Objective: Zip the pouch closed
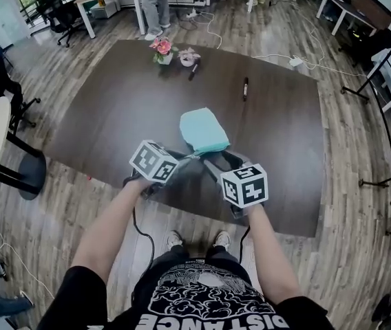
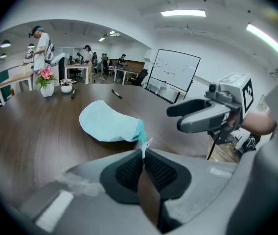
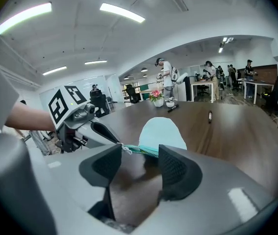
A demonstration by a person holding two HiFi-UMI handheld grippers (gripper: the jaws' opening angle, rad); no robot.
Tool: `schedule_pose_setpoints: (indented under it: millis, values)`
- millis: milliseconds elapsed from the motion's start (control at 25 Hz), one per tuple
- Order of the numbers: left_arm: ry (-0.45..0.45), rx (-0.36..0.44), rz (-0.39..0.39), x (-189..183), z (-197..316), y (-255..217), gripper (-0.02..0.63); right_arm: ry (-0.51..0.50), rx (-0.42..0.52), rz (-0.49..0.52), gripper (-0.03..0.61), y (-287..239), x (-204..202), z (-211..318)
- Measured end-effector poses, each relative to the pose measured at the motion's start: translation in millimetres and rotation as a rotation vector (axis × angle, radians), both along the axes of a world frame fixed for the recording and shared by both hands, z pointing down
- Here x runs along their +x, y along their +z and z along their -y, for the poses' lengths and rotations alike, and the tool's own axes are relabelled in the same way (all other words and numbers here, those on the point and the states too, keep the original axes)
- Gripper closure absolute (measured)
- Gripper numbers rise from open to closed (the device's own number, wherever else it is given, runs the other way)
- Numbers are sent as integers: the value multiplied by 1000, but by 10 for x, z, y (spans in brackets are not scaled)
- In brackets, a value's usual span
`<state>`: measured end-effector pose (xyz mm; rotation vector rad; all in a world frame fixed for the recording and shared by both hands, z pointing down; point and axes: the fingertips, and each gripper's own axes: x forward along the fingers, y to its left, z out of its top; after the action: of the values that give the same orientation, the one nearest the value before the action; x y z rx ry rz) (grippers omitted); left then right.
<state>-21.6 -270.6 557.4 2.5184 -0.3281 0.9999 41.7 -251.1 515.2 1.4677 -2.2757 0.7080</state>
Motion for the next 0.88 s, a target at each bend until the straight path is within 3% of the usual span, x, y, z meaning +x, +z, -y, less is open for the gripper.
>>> schedule_pose_setpoints:
  millis: [360, 880]
  values:
    - [-29, 3, 6, -94, -26, -93, 592, -121, -13, 33, 365, 43, -216, 67]
    - [0, 42, -18, -48, -130, -349, 592, -221, -33, 73, 414, 108, -442, 70]
